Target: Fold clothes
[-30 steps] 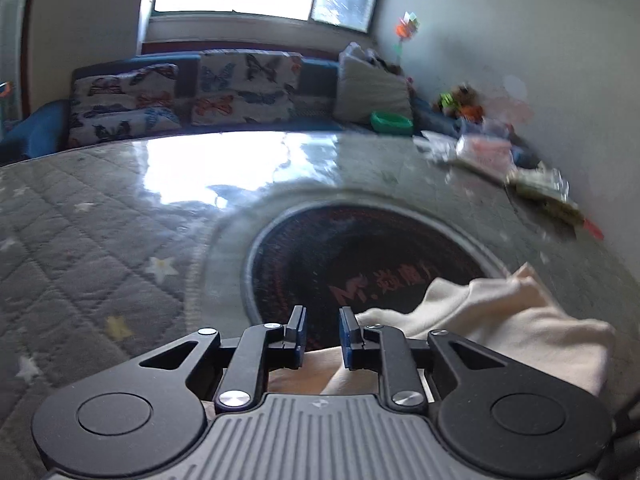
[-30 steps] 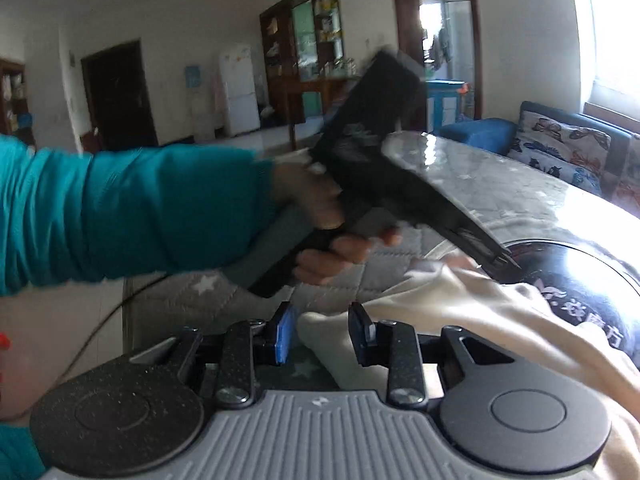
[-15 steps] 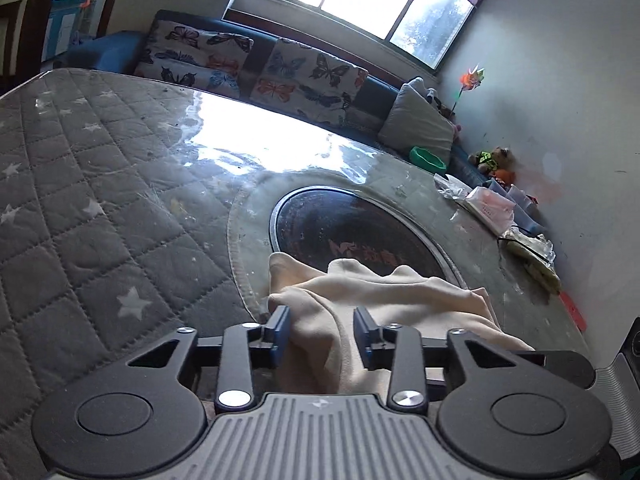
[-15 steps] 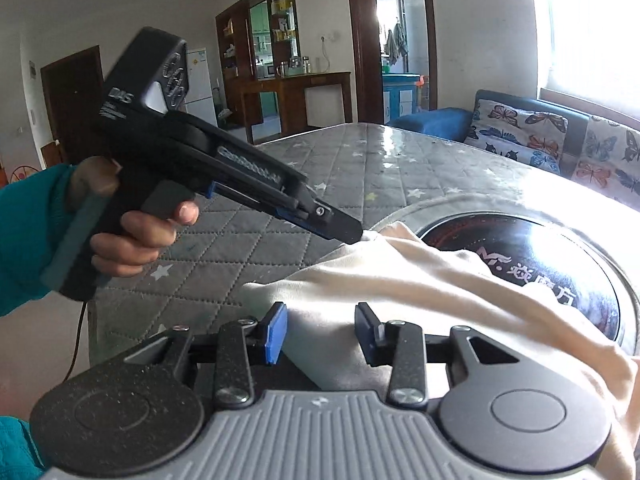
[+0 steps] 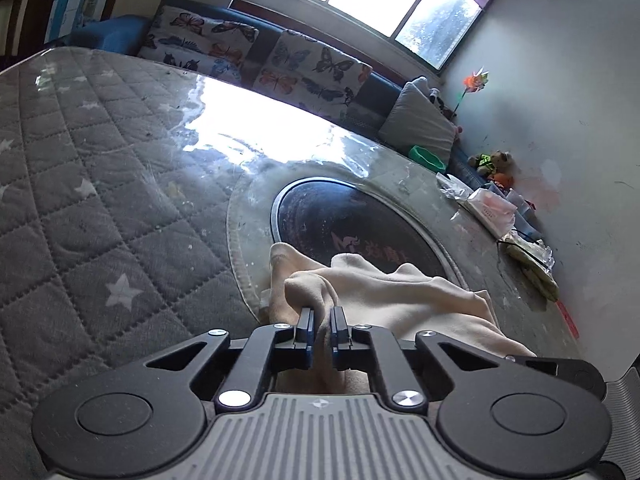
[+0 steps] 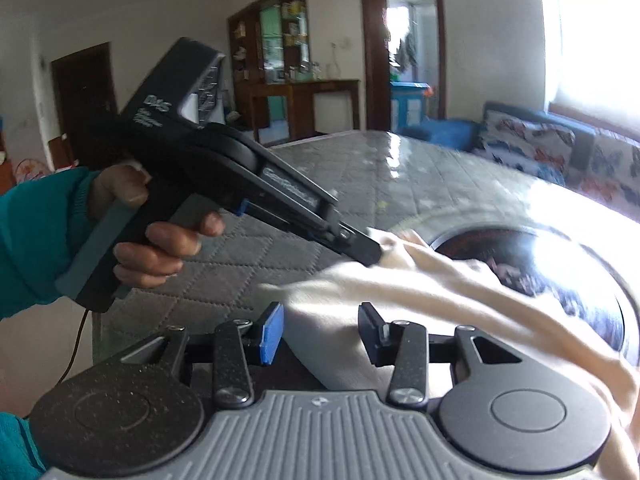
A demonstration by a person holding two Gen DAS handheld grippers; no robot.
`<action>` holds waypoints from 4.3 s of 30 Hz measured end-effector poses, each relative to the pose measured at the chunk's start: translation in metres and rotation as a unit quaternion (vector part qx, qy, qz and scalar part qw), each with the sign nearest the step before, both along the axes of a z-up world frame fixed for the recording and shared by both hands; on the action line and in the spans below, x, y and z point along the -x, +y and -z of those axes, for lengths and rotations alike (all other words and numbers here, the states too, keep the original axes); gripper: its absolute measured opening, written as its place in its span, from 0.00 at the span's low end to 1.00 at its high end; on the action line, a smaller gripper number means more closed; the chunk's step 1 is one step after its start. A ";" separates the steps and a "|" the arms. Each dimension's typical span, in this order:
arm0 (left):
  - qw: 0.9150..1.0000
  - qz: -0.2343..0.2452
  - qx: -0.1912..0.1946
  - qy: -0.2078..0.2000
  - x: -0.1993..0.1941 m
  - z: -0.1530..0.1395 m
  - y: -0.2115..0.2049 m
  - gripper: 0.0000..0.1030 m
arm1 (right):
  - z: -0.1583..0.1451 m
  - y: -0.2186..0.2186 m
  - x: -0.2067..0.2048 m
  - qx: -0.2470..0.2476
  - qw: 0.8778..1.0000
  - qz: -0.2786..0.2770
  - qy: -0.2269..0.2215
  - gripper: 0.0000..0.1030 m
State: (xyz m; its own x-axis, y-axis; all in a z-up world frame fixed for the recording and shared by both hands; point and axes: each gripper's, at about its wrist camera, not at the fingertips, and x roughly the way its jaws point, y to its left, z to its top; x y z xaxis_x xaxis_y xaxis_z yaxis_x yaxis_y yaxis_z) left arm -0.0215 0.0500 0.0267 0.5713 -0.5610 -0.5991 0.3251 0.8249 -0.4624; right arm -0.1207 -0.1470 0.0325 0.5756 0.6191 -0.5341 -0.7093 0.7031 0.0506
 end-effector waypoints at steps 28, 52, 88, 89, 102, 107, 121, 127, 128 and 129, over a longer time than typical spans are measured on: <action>0.999 -0.018 -0.009 -0.047 0.008 -0.006 0.011 0.15 | -0.017 -0.058 0.033 0.005 0.995 0.095 0.004 0.49; 0.956 0.272 -0.034 -0.109 0.062 -0.006 -0.180 0.17 | -0.018 -0.197 -0.010 -0.103 0.954 0.258 0.111 0.20; 0.977 0.174 -0.021 -0.123 0.047 -0.011 -0.136 0.34 | -0.013 -0.155 -0.040 -0.024 0.960 0.278 0.031 0.12; 0.982 0.146 -0.022 -0.115 0.040 -0.011 -0.126 0.34 | -0.013 -0.151 -0.041 -0.027 0.961 0.275 0.032 0.13; 0.996 0.013 -0.055 -0.064 -0.021 0.019 -0.064 0.34 | 0.008 -0.115 -0.077 -0.023 0.961 0.268 0.060 0.21; 0.997 0.004 -0.035 -0.072 -0.019 0.016 -0.048 0.37 | 0.018 -0.117 -0.076 -0.018 0.961 0.270 0.059 0.24; 0.991 0.007 -0.061 -0.121 0.048 0.003 -0.034 0.39 | -0.002 -0.102 0.009 0.014 0.977 0.213 0.000 0.42; 0.988 0.006 -0.090 -0.126 0.066 0.015 -0.032 0.42 | 0.009 -0.093 0.038 0.048 0.978 0.203 -0.028 0.46; 0.987 0.005 -0.094 -0.128 0.068 0.015 -0.032 0.43 | 0.008 -0.091 0.040 0.048 0.977 0.203 -0.031 0.46; 0.988 0.002 -0.091 -0.128 0.070 0.014 -0.031 0.43 | 0.005 -0.090 0.041 0.048 0.977 0.203 -0.033 0.47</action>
